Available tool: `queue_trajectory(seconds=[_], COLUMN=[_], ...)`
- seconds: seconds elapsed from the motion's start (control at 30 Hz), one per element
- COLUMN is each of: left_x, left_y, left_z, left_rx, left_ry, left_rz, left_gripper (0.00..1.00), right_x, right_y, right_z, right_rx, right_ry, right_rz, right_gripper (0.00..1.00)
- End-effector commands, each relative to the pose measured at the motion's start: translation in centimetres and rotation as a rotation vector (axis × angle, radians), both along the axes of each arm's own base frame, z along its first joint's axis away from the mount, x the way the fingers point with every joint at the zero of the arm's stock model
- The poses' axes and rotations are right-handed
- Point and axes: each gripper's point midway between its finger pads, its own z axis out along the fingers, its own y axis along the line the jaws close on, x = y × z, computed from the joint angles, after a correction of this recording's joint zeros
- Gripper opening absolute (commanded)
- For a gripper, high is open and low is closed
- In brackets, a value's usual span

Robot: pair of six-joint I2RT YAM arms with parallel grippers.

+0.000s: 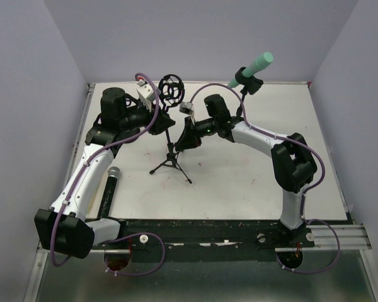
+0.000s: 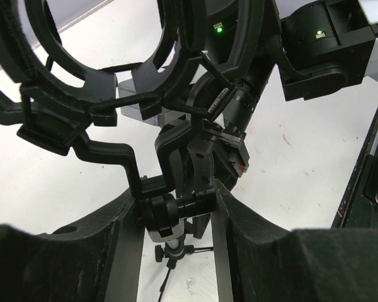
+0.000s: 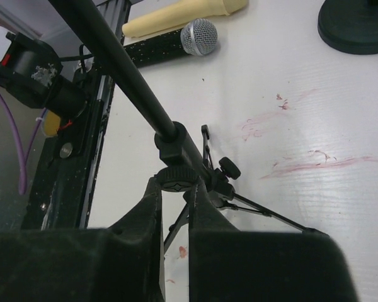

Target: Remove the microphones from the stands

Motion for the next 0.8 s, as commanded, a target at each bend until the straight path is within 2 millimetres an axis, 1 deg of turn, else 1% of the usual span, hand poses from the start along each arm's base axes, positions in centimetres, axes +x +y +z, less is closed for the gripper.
queue_trajectory(seconds=[0.0, 0.07, 0.2, 0.27, 0.3, 0.33, 0.4, 0.43, 0.47, 0.5, 0.53, 0.6, 0.77], left_x=[0.6, 0.8, 1.0, 0.9, 0.9, 0.9, 0.9, 0.8, 0.7, 0.6, 0.5, 0.1, -0.8], left_y=[0.2, 0.2, 0.2, 0.1, 0.1, 0.2, 0.4, 0.4, 0.4, 0.4, 0.5, 0.4, -0.1], left_z=[0.6, 0.7, 1.0, 1.1, 1.1, 1.1, 1.1, 1.0, 0.9, 0.8, 0.8, 0.8, 0.9], left_rx=[-0.034, -0.044, -0.075, -0.086, -0.089, -0.09, -0.082, -0.074, -0.064, -0.055, -0.049, -0.046, -0.072], left_ry=[0.008, 0.018, 0.045, 0.051, 0.052, 0.049, 0.042, 0.038, 0.029, 0.022, 0.013, 0.002, 0.0], left_rz=[0.02, 0.023, 0.026, 0.017, 0.016, 0.017, 0.018, 0.014, 0.004, -0.001, -0.007, -0.033, -0.08], left_gripper=[0.0, 0.0, 0.0, 0.0, 0.0, 0.0, 0.0, 0.0, 0.0, 0.0, 0.0, 0.0, 0.0], right_x=[0.4, 0.5, 1.4, 2.1, 2.3, 2.7, 3.1, 3.0, 2.7, 2.5, 2.3, 1.8, 2.1], right_y=[0.7, 0.6, 1.0, 1.2, 1.4, 1.5, 1.7, 1.7, 1.5, 1.3, 1.3, 1.2, 1.7], right_z=[1.6, 2.0, 3.3, 4.5, 4.9, 5.2, 5.1, 4.8, 4.2, 3.9, 3.8, 3.3, 2.6], right_rx=[0.039, 0.041, 0.059, 0.094, 0.099, 0.096, 0.067, 0.052, 0.028, 0.021, 0.019, 0.015, -0.006], right_ry=[-0.075, -0.147, -0.41, -0.517, -0.537, -0.544, -0.537, -0.533, -0.513, -0.513, -0.509, -0.489, -0.439], right_rz=[0.007, -0.001, -0.038, -0.081, -0.083, -0.083, -0.066, -0.052, -0.033, -0.021, -0.011, 0.01, 0.025], right_gripper=[0.03, 0.01, 0.01, 0.01, 0.01, 0.05, 0.23, 0.33, 0.41, 0.47, 0.51, 0.56, 0.57])
